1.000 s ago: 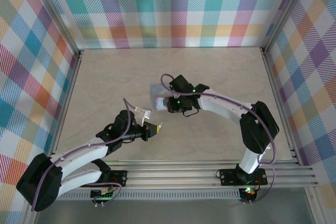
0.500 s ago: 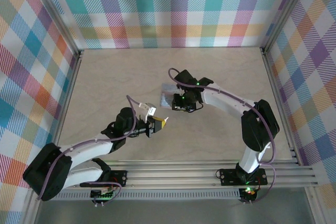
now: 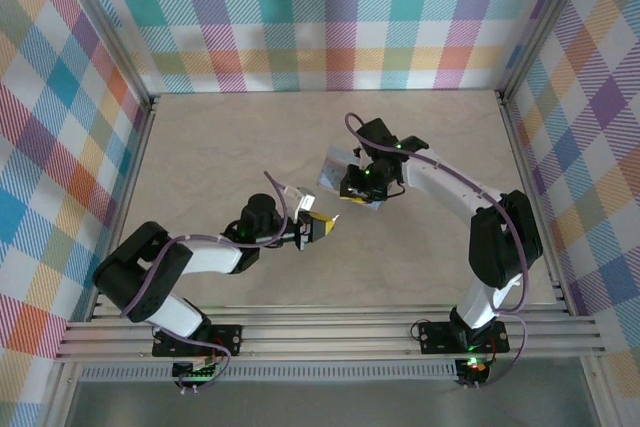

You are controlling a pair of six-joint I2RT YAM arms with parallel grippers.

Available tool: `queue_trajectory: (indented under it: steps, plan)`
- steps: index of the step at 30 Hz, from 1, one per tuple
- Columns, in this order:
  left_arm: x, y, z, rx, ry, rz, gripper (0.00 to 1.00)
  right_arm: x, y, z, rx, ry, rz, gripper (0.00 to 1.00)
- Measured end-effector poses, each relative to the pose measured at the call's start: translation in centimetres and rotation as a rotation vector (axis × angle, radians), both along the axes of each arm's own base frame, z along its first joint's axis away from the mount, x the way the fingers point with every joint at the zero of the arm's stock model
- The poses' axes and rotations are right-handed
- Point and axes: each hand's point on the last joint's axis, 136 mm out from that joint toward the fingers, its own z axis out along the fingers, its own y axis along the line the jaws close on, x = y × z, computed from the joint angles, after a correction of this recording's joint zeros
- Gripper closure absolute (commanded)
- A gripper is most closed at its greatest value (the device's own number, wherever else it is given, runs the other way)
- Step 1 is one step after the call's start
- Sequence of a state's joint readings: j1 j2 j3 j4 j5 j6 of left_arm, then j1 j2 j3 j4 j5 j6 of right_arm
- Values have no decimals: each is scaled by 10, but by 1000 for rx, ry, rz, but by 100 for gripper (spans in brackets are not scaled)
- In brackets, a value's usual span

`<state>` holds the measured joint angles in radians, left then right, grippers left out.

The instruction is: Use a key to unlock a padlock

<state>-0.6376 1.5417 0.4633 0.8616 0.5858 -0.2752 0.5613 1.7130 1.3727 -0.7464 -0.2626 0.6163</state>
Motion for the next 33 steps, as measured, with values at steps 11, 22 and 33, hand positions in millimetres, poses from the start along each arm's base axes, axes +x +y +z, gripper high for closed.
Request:
queue_trajectory:
  steps: [11,22,33]
  plan:
    - [21,-13,-1,-74,26,6,100,-3,1,6,72,43,22,100]
    - [32,-10,-4,-125,52,34,100,-5,-1,4,83,58,22,100]
    - [37,-15,6,-148,28,24,100,-7,-1,3,89,66,24,100]
